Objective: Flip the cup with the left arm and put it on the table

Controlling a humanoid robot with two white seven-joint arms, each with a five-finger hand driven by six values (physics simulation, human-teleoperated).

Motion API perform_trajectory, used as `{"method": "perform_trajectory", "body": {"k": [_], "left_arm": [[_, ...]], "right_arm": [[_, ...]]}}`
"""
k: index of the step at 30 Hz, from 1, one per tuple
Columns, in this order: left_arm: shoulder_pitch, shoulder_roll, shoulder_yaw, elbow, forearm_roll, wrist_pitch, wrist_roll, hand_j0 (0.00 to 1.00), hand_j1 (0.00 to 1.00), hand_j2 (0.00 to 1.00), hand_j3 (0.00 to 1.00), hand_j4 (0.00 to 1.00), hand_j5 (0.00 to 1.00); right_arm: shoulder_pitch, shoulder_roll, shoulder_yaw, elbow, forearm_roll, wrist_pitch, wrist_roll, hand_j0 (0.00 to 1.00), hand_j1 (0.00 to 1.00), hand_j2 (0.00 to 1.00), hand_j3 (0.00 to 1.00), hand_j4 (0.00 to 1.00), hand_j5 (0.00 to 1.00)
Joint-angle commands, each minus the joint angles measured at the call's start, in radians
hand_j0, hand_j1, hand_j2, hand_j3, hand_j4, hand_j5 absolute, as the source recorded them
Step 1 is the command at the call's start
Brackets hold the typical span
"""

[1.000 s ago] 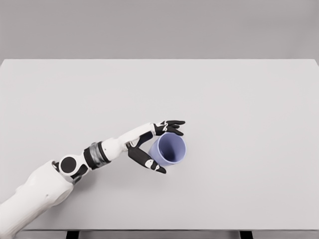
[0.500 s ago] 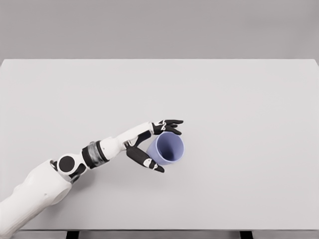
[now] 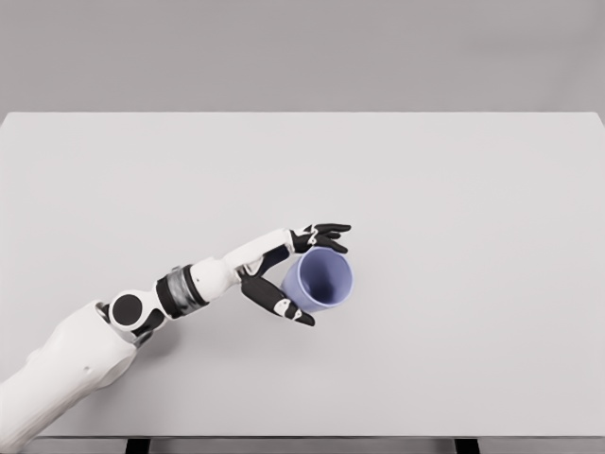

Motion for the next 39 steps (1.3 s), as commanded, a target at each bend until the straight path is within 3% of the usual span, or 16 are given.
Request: {"method": "perform_trajectory", "body": {"k": [1,13,20,23,27,33,34,37,39], "left_arm": [[-0.002,0.000,0.002,-0.013,0.006,-0.002,-0.002,1.00,1.00,1.00,1.00,1.00,1.00],[-0.009,0.026,0.026,-0.052,-0.005,-0.002,-0.007,1.00,1.00,1.00,1.00,1.00,1.00],[-0.012,0.028,0.025,-0.039,-0.041,-0.002,-0.010,1.00,1.00,1.00,1.00,1.00,1.00],[-0.014,0.026,0.028,-0.004,-0.104,-0.002,-0.010,1.00,1.00,1.00,1.00,1.00,1.00],[-0.023,0.018,0.028,0.034,-0.106,-0.002,-0.005,1.00,1.00,1.00,1.00,1.00,1.00],[-0.034,0.017,0.028,0.013,-0.104,-0.002,-0.003,1.00,1.00,1.00,1.00,1.00,1.00],[-0.032,0.018,0.028,0.011,-0.095,-0.002,-0.002,1.00,1.00,1.00,1.00,1.00,1.00],[-0.028,0.037,0.028,-0.102,-0.008,-0.002,0.000,1.00,1.00,1.00,1.00,1.00,1.00],[-0.026,0.037,0.028,-0.105,0.043,-0.002,-0.002,1.00,1.00,1.00,1.00,1.00,1.00]], "right_arm": [[0.000,0.000,0.000,0.000,0.000,0.000,0.000,1.00,1.00,1.00,1.00,1.00,1.00],[0.000,0.000,0.000,0.000,0.000,0.000,0.000,1.00,1.00,1.00,1.00,1.00,1.00],[0.000,0.000,0.000,0.000,0.000,0.000,0.000,1.00,1.00,1.00,1.00,1.00,1.00],[0.000,0.000,0.000,0.000,0.000,0.000,0.000,1.00,1.00,1.00,1.00,1.00,1.00],[0.000,0.000,0.000,0.000,0.000,0.000,0.000,1.00,1.00,1.00,1.00,1.00,1.00],[0.000,0.000,0.000,0.000,0.000,0.000,0.000,1.00,1.00,1.00,1.00,1.00,1.00],[0.000,0.000,0.000,0.000,0.000,0.000,0.000,1.00,1.00,1.00,1.00,1.00,1.00],[0.000,0.000,0.000,0.000,0.000,0.000,0.000,1.00,1.00,1.00,1.00,1.00,1.00],[0.000,0.000,0.000,0.000,0.000,0.000,0.000,1.00,1.00,1.00,1.00,1.00,1.00]]}}
